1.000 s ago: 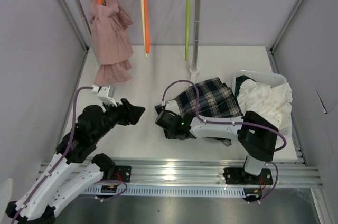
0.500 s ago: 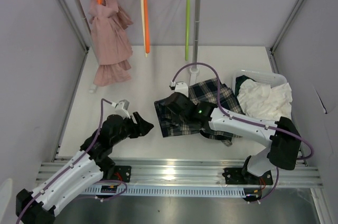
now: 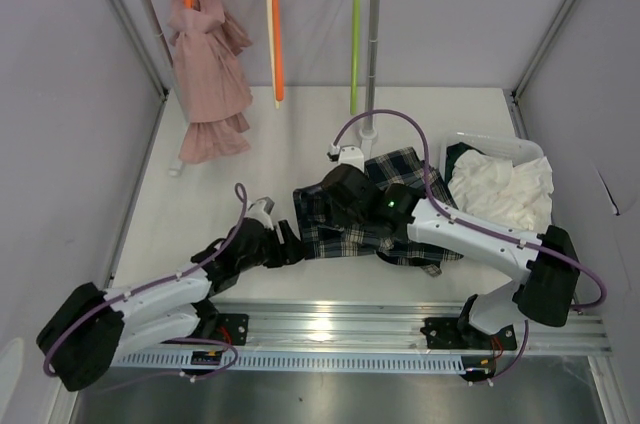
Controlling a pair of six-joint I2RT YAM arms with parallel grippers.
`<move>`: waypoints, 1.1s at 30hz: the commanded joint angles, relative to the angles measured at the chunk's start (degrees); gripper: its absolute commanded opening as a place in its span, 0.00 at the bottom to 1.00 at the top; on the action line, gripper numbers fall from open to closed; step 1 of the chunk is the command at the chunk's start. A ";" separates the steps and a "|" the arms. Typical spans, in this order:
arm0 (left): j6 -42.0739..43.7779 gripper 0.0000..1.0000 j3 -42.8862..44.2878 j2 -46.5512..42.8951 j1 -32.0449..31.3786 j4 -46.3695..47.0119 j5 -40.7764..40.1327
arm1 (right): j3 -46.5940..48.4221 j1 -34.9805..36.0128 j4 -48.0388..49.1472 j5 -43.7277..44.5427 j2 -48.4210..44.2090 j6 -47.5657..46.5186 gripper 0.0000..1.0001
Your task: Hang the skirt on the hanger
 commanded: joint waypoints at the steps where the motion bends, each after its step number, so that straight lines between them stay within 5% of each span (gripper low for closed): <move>1: -0.58 0.69 2.29 5.49 -2.20 8.24 -1.46 | 2.33 -0.50 0.79 -0.47 -3.21 -1.21 0.00; 15: -0.22 0.64 5.82 18.59 -5.72 13.77 -6.39 | 2.77 -1.74 -0.26 -1.35 -7.25 -2.45 0.00; 18: -0.31 0.53 6.08 20.17 -5.98 15.01 -6.57 | 3.47 -2.00 -0.79 -1.43 -8.31 -2.71 0.00; 23: 0.83 0.14 7.39 17.04 -6.16 12.73 -7.18 | 4.61 -2.26 -1.85 -1.00 -9.10 -3.24 0.00; 25: 2.49 0.00 8.79 13.96 -6.25 8.08 -8.23 | 4.88 -2.35 -2.11 -0.91 -9.54 -3.50 0.00; 33: 13.30 0.00 23.45 -9.58 -5.29 -22.14 -20.70 | 12.68 -2.79 -6.24 0.50 -9.81 -7.18 0.00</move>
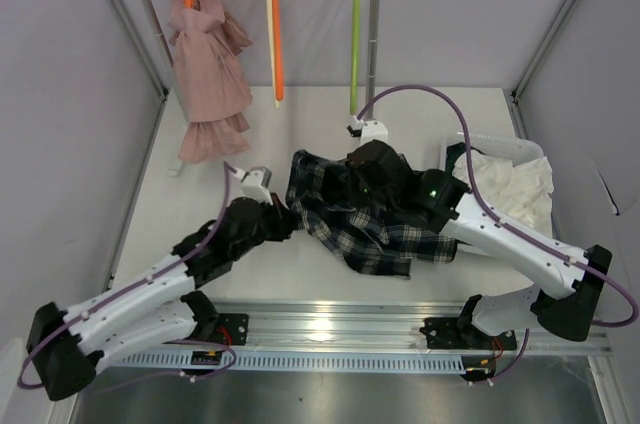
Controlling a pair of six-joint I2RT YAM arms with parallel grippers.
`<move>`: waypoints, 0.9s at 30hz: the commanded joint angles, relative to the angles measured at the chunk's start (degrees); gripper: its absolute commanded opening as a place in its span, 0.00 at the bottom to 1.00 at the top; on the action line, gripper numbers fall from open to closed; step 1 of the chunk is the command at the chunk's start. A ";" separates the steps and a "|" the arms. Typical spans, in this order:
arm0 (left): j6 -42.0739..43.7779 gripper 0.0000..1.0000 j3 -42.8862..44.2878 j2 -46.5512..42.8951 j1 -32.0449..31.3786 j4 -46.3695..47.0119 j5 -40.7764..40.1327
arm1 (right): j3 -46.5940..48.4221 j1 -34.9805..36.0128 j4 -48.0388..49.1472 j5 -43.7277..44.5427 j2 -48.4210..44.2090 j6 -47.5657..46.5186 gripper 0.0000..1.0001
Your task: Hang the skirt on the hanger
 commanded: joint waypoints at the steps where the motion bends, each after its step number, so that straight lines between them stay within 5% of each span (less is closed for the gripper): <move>1: 7.43 0.00 10.53 -9.59 0.95 -17.03 -9.10 | 7.71 -0.32 -1.12 1.64 -2.13 -3.50 0.00; 7: 15.69 0.00 29.60 -12.77 3.58 -30.08 -14.64 | 16.58 -1.72 -5.43 3.04 -1.52 -7.36 0.00; 15: 23.34 0.00 48.58 -8.99 3.85 -38.34 -18.69 | 23.19 -15.06 -8.68 -6.26 -3.89 -10.71 0.00; 20: 24.84 0.00 50.45 -7.67 3.94 -40.99 -19.49 | 22.93 -17.64 -9.92 -7.85 -4.94 -11.24 0.00; 27: 21.42 0.00 39.39 -8.90 4.11 -41.43 -15.89 | 4.08 -17.72 -3.87 -10.75 -9.51 -6.85 0.00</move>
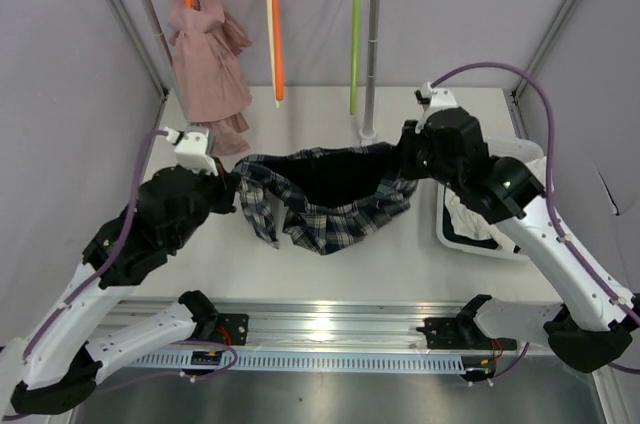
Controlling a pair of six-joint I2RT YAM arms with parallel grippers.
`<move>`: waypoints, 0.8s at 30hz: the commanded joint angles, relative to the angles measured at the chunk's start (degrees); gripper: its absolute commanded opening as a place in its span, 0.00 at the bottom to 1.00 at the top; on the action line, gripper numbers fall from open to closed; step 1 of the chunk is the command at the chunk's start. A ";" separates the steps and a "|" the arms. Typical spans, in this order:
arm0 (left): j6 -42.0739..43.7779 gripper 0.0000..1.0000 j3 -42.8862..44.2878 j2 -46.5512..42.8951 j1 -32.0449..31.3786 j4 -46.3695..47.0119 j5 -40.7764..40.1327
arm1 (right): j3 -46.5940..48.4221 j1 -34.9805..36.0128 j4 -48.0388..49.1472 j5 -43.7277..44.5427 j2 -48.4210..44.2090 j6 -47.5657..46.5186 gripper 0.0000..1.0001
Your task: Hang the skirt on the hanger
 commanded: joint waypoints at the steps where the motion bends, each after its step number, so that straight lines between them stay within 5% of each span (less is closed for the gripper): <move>1: -2.25 0.00 -5.44 -1.05 0.70 0.82 0.94 | -9.57 -0.35 3.92 -1.68 -1.91 2.42 0.00; 9: -11.14 0.00 -30.56 1.84 0.97 14.33 10.96 | -31.56 -1.31 15.34 -4.23 -2.53 6.82 0.00; 17: -13.61 0.01 -36.13 11.51 3.60 21.74 14.40 | -39.66 -4.91 23.26 -8.89 4.14 7.62 0.00; 24: -10.09 0.35 -32.62 11.70 4.04 22.09 15.36 | -38.87 -5.71 26.51 -12.67 8.55 7.26 0.01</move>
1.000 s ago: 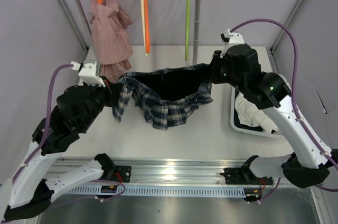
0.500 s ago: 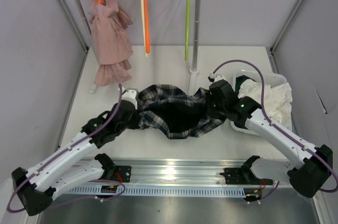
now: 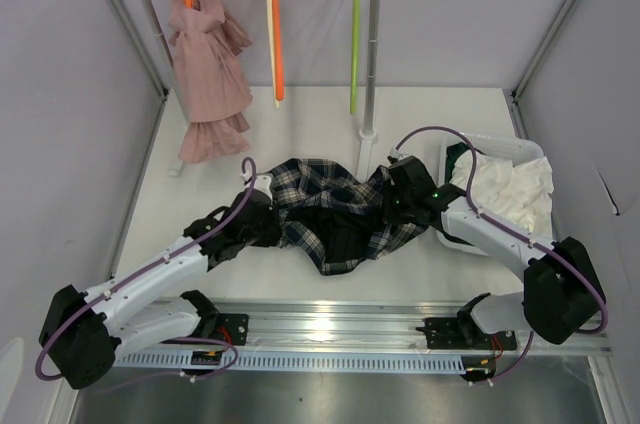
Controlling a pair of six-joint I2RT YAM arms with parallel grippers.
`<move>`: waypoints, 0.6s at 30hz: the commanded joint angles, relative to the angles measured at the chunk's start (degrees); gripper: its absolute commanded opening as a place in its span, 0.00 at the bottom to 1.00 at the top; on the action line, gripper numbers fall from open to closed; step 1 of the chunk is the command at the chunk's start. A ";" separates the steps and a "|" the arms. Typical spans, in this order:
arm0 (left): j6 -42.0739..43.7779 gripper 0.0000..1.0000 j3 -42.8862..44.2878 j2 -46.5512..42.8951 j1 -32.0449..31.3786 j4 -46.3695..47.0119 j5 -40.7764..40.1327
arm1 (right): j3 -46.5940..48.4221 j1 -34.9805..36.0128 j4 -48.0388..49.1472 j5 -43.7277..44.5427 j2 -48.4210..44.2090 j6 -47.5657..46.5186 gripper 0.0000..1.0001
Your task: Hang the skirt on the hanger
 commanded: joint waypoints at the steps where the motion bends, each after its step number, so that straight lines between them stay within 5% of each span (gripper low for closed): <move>1: 2.12 0.40 3.93 -1.51 0.35 3.08 1.49 | 0.85 -0.13 4.44 -2.86 0.05 0.66 0.01; 8: 7.40 0.64 10.51 -3.35 0.44 -2.54 3.59 | 3.83 -0.22 2.77 -3.65 0.48 -0.13 0.02; 18: 12.06 0.70 20.00 -9.07 0.44 -11.60 5.88 | 6.03 -0.22 1.98 -4.62 0.66 -0.30 0.02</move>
